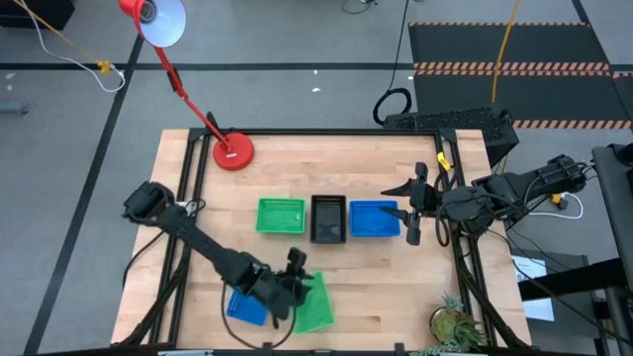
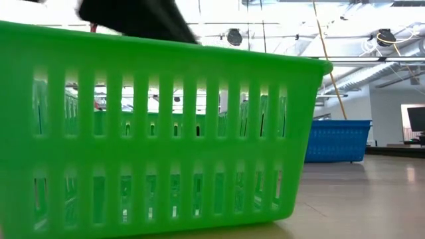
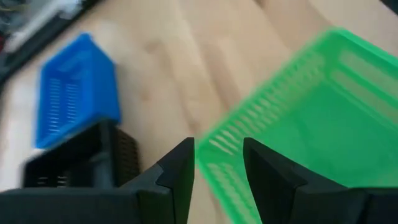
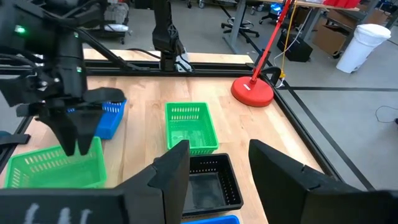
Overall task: Stack baskets by color
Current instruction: Stack the bottom green bin on the top green bin
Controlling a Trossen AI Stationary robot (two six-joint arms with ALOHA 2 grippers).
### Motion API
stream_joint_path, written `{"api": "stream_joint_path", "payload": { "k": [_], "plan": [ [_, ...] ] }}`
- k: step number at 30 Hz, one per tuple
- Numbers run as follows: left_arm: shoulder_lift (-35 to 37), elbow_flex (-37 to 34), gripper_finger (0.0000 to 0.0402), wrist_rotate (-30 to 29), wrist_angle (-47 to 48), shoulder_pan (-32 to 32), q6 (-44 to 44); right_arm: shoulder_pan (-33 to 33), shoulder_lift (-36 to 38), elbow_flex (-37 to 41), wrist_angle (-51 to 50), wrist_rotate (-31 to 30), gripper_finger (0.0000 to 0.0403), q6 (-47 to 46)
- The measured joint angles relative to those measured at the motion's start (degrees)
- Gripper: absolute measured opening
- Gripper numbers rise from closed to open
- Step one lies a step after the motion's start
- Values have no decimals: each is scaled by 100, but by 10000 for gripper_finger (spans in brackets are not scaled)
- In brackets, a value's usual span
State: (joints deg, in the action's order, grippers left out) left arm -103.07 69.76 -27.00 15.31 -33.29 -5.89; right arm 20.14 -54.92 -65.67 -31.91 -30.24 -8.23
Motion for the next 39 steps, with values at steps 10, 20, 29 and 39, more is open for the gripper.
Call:
{"api": "stream_joint_path", "payload": {
  "k": [10, 20, 29, 39],
  "plan": [
    [0, 0, 140, 699, 335, -394, 43, -2, 0, 0, 42, 2, 160, -2],
    [0, 0, 140, 1481, 543, -575, 82, -1, -55, 0, 42, 2, 160, 7],
    [-50, -7, 140, 1343, 842, -550, -50, -2, -105, 0, 43, 3, 160, 14],
    [-50, -92, 121, 1350, 1030, -452, -250, -2, -107, 0, 45, 4, 160, 16]
  ]
}}
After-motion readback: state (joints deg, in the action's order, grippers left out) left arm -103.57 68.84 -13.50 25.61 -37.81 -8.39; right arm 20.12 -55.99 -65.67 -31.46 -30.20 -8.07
